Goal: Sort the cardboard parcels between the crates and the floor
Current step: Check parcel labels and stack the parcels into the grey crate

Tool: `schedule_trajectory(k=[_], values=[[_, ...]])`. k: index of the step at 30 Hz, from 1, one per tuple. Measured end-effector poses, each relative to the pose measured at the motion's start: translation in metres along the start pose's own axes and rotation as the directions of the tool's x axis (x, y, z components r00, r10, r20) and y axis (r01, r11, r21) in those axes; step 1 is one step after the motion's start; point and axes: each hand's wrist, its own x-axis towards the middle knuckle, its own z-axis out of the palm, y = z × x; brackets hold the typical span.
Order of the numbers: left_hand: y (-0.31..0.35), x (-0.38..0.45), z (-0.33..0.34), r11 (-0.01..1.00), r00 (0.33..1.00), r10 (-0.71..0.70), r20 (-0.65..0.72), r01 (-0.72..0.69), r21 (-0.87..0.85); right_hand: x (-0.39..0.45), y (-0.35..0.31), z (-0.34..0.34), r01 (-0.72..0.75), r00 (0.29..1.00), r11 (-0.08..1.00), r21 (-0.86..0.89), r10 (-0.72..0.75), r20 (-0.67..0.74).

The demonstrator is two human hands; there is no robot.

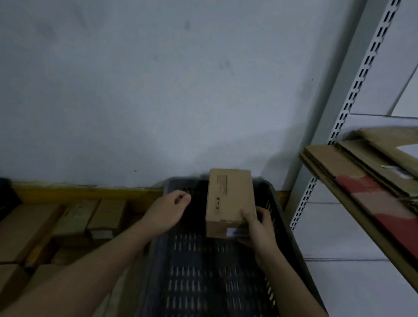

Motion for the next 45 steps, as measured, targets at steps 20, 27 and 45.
schedule_trajectory(k=[20,27,45], values=[[-0.258,-0.161,-0.168,0.911,0.948,-0.190,-0.256,0.267,0.314,-0.136,-0.010,0.245,-0.019,0.914,0.995,-0.094,0.056,0.401],[-0.357,-0.221,-0.171,0.897,0.950,-0.251,-0.185,0.300,0.326,-0.203,0.060,0.322,-0.103,0.933,0.966,-0.235,0.176,0.315],[-0.412,-0.266,-0.150,0.854,0.988,-0.149,-0.051,0.155,0.496,-0.280,0.154,0.387,0.354,0.935,0.322,-0.878,-0.147,0.323]])
